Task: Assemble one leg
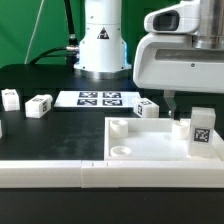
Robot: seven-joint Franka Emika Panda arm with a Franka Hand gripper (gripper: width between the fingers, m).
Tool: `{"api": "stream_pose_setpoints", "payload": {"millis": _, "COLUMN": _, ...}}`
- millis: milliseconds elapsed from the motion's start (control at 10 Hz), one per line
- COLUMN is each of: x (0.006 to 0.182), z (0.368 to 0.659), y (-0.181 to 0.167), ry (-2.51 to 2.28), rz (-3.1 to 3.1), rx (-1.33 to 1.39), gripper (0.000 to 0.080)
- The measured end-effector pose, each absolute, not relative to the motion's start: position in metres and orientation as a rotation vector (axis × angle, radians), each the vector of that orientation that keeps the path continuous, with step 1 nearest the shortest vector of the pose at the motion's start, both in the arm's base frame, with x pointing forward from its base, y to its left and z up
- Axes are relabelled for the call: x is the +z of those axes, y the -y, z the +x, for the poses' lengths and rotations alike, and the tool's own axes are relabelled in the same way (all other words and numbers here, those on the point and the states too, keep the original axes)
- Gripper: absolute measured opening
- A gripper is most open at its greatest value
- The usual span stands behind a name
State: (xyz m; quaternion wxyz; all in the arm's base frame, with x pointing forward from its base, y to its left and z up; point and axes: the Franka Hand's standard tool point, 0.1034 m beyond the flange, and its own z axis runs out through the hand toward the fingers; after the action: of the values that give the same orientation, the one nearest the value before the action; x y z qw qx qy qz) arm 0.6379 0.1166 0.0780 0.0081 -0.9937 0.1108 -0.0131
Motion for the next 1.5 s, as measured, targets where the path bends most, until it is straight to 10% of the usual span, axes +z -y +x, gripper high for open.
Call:
{"api": "stream_pose_setpoints", "payload": {"millis": 300, "x": 0.0779, "z": 0.6378, "y": -0.1166, "ry": -0.349, "rz": -3.106, "rx": -0.041, "gripper": 0.0553}}
{"api": "stream_pose_setpoints", "payload": {"millis": 500, "x": 0.0778, "z": 0.6378, "y": -0.1163, "ry": -0.350, "rz": -3.106, "rx": -0.041, "gripper": 0.0291}}
{"api": "stream_pose_setpoints", "payload": {"millis": 1500, "x": 0.0763, "z": 0.6383, "y": -0.1130, "ry": -1.755, "rz": -2.529, "rx": -0.002, "gripper": 0.0292}}
